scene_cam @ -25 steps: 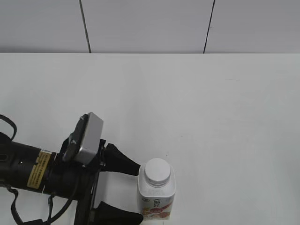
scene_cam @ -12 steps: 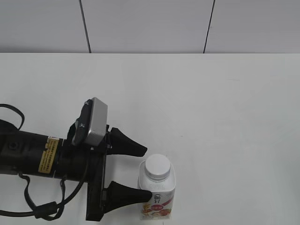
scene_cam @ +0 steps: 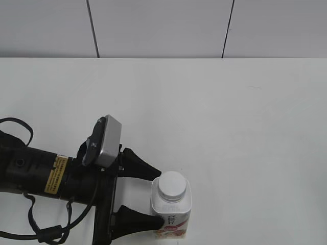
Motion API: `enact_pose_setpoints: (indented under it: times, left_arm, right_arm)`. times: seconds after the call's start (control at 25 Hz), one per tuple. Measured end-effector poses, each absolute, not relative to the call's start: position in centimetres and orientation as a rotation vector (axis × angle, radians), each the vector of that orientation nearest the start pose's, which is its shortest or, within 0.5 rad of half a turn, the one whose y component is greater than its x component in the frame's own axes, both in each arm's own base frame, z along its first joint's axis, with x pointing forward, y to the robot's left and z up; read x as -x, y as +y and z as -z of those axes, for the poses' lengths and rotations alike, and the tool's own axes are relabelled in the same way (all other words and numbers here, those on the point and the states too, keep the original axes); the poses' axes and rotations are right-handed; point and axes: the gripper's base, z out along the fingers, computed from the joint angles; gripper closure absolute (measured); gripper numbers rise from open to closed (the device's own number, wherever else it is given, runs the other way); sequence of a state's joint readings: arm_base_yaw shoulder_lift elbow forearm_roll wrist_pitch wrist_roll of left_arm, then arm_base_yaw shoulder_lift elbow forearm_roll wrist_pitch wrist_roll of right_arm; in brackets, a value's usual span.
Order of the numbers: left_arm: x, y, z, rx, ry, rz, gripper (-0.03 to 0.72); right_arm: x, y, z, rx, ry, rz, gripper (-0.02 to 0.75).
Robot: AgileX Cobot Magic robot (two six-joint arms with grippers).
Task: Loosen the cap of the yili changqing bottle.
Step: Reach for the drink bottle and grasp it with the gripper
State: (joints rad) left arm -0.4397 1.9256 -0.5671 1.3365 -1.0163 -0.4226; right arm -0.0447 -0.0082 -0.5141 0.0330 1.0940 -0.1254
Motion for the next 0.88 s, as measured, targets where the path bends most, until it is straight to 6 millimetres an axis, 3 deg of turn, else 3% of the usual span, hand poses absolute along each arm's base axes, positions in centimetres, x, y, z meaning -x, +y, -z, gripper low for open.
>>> enact_pose_setpoints:
  times: [0.36, 0.88]
  left_arm:
    - [-20.24, -18.06, -10.27, -1.503, 1.570, 1.078, 0.253]
    - [-20.17, -18.13, -10.38, -1.493, 1.556, 1.101, 0.256]
  right_arm:
    - [0.91, 0.31, -27.84, 0.085, 2.054, 0.066, 0.160]
    - [0.91, 0.31, -27.84, 0.084, 2.054, 0.065, 0.160]
